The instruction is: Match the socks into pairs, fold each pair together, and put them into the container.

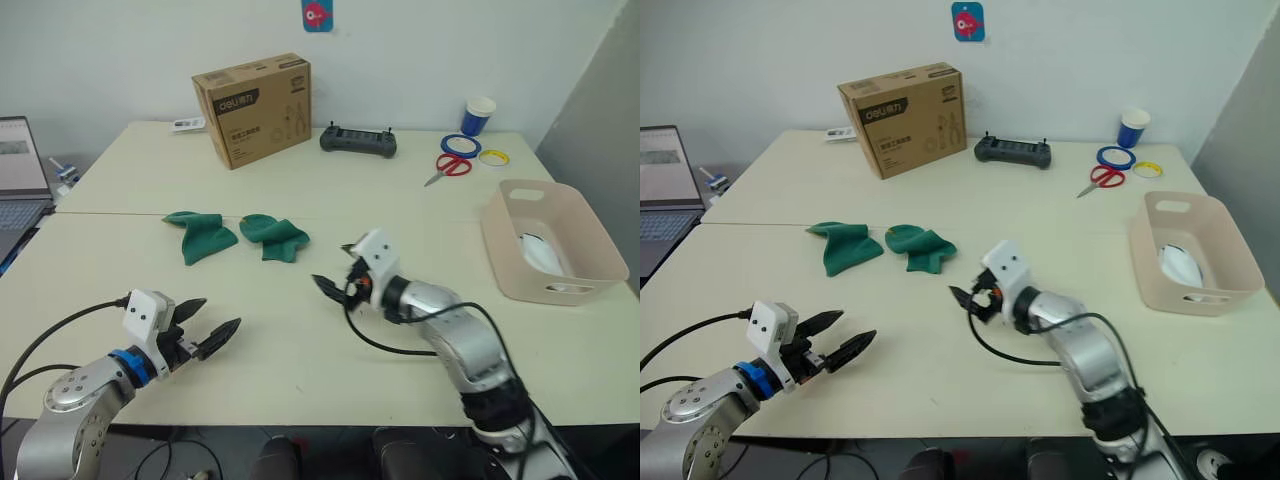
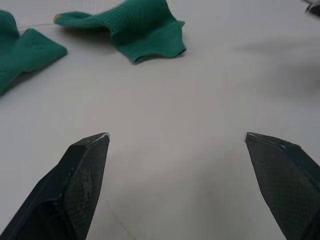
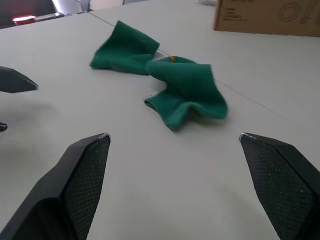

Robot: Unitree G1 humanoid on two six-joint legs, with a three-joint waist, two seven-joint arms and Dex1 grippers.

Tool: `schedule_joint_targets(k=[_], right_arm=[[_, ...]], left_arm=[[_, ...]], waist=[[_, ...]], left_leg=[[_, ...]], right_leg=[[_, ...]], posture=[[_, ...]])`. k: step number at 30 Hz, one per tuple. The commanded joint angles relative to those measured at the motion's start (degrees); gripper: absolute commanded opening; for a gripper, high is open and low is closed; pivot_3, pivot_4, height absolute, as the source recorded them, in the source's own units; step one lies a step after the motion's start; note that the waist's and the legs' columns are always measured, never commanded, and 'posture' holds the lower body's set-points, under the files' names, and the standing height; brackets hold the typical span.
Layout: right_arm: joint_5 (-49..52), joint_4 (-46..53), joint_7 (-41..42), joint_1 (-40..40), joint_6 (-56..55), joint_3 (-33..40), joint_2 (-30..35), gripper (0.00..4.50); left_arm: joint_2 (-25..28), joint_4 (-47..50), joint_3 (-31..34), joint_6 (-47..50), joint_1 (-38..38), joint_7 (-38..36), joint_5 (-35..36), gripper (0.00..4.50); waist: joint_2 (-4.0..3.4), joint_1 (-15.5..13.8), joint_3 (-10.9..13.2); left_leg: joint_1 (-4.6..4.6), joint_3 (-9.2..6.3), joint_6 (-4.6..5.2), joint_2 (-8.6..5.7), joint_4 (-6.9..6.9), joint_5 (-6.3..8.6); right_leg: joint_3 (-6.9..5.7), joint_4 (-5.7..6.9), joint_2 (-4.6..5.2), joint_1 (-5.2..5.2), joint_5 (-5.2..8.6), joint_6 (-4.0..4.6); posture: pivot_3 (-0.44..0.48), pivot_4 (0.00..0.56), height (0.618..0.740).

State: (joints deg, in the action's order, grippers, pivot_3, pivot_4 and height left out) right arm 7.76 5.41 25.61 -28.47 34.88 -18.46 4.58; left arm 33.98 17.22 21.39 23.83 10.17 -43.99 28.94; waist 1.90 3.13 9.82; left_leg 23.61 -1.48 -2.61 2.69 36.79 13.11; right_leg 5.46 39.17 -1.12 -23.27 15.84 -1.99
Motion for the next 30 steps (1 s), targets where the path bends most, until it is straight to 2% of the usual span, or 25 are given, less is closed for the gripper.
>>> schedule_joint_targets(k=[1, 7, 13, 16, 20, 23, 26, 27, 30], right_arm=[[-0.5, -8.81, -1.96, -3.87, -2.2, 0.81, -3.92, 4.45], [0.8, -24.92, -4.0, -11.35, -4.94, 4.46, -11.67, 4.45], [-0.28, -41.62, -6.83, -19.64, -12.63, 7.44, -15.86, 4.45], [-0.59, -50.51, -8.07, -24.4, -17.98, 8.55, -17.13, 3.8], [0.91, -60.42, -8.06, -31.47, -23.39, 11.35, -19.5, 2.38], [0.97, -63.97, -6.77, -34.27, -25.36, 11.98, -20.46, 1.27], [-0.61, -63.13, -4.18, -33.78, -26.3, 9.8, -20.01, 0.22], [-0.81, -62.9, -3.74, -33.54, -26.43, 9.51, -19.87, 0.02], [-2.92, -53.45, -2.69, -26.89, -23.47, 6.08, -15.99, 0.02]], left_arm=[[-0.2, 6.33, 2.68, 0.48, 1.61, 1.1, 3.12, 4.5], [0.09, 10.39, 4.82, -4.7, 7.48, -2.31, 3.6, 4.5], [0.49, 10.21, 3.57, -6.18, 7.61, -1.96, 2.46, 4.5], [0.86, 9.94, 2.88, -5.98, 6.69, -1.69, 2.43, 4.5], [1.15, 9.3, 1.69, -5.5, 4.64, -1.26, 2.14, 4.5], [1.19, 9.06, 1.2, -5.24, 3.8, -0.88, 2.06, 4.5], [0.79, 8.8, 0.84, -4.77, 2.14, 0.32, 2.14, 4.5], [0.73, 8.78, 0.82, -4.69, 1.9, 0.56, 2.15, 4.5], [0.77, 8.5, 0.71, -2.82, 0.78, 3.57, 1.1, 4.5]], waist=[[0.0, -0.03, 0.0], [-0.02, 0.34, 0.02], [-0.04, 0.56, 0.02], [-0.06, 0.88, 0.04], [-0.09, 1.4, 0.06], [-0.09, 1.73, 0.06], [-0.09, 1.84, 0.06], [-0.1, 1.85, 0.07], [-0.11, 1.83, 0.07]], left_leg=[[0.03, 0.0, 0.0, -0.02, 0.0, 0.0], [0.02, 0.04, 0.0, -0.01, -0.01, 0.0], [-0.05, 0.04, 0.0, 0.0, -0.05, 0.0], [-0.04, 0.07, 0.0, 0.0, -0.05, 0.0], [-0.05, 0.03, 0.0, 0.01, -0.07, 0.0], [-0.05, 0.02, 0.0, 0.02, -0.08, 0.0], [-0.05, -0.01, 0.01, 0.02, -0.11, 0.0], [-0.05, -0.04, 0.01, 0.02, -0.11, 0.0], [-0.05, -0.03, 0.01, 0.02, -0.12, 0.0]], right_leg=[[0.0, -0.04, 0.04, 0.0, -0.06, 0.09], [-0.06, -0.04, 0.07, -0.04, -0.1, 0.15], [-0.06, -0.03, 0.01, -0.02, 0.03, -0.03], [-0.03, -0.05, 0.01, -0.03, 0.02, -0.04], [-0.07, -0.01, -0.01, -0.03, 0.01, -0.03], [-0.07, -0.01, -0.02, -0.03, -0.07, 0.11], [-0.09, -0.01, -0.03, -0.04, -0.11, 0.18], [-0.1, -0.01, -0.04, -0.04, -0.11, 0.18], [-0.09, -0.01, -0.04, -0.04, -0.1, 0.17]], posture=[[0.0, 0.15, 0.723], [0.0, 0.15, 0.723], [0.0, 0.15, 0.723], [0.0, 0.15, 0.723], [0.0, 0.15, 0.723], [0.0, 0.15, 0.723], [0.0, 0.15, 0.723], [0.0, 0.15, 0.723], [0.0, 0.15, 0.723]])
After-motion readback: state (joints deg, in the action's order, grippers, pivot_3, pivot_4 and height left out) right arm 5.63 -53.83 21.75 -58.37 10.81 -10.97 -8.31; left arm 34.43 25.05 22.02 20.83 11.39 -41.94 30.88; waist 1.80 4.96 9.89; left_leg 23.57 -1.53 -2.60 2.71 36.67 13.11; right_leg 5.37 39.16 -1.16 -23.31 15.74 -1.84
